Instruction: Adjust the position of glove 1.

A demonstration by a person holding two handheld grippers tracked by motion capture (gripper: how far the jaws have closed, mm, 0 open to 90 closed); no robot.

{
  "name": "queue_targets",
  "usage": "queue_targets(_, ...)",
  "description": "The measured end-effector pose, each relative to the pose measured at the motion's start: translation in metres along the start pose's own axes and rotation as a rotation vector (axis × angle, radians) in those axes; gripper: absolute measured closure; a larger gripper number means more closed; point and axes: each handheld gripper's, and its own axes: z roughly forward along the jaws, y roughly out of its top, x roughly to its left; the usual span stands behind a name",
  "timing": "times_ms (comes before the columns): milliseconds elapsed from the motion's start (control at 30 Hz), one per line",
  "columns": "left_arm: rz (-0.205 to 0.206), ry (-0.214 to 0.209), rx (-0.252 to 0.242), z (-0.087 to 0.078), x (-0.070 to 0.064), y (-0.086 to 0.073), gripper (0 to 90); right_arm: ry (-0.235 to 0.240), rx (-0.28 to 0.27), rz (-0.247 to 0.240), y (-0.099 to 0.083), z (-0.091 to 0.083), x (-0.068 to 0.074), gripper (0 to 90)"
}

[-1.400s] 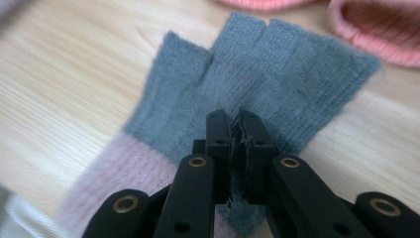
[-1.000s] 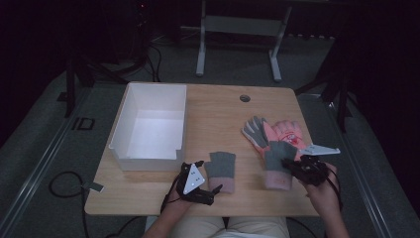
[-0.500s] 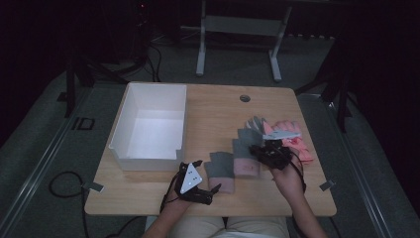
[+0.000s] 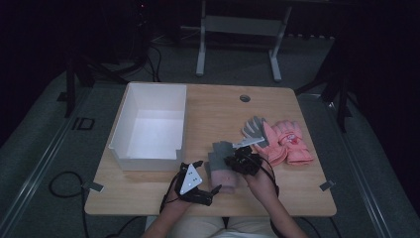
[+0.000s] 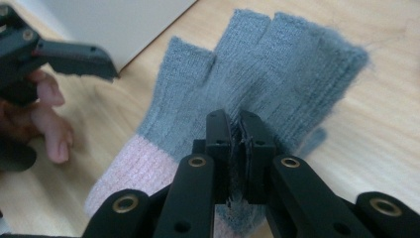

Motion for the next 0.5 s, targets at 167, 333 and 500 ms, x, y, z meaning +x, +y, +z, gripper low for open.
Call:
queue_targets(167,0.007,-0.003,0.007,0.001,-0.001,0.0,0.0,0.013,0.023,0.011,-0.005,0.01,0.003,84.5)
queue_targets(333,0.011,-0.02,0.011,0.001,0.0,0.001,0.0,0.024,0.052,0.014,-0.009,0.019,0.001,83.8)
queue_targets(500,0.037,-0.03,0.012,0.001,-0.002,0.001,0.0,0.033,0.071,0.017,-0.012,0.028,-0.002,82.9)
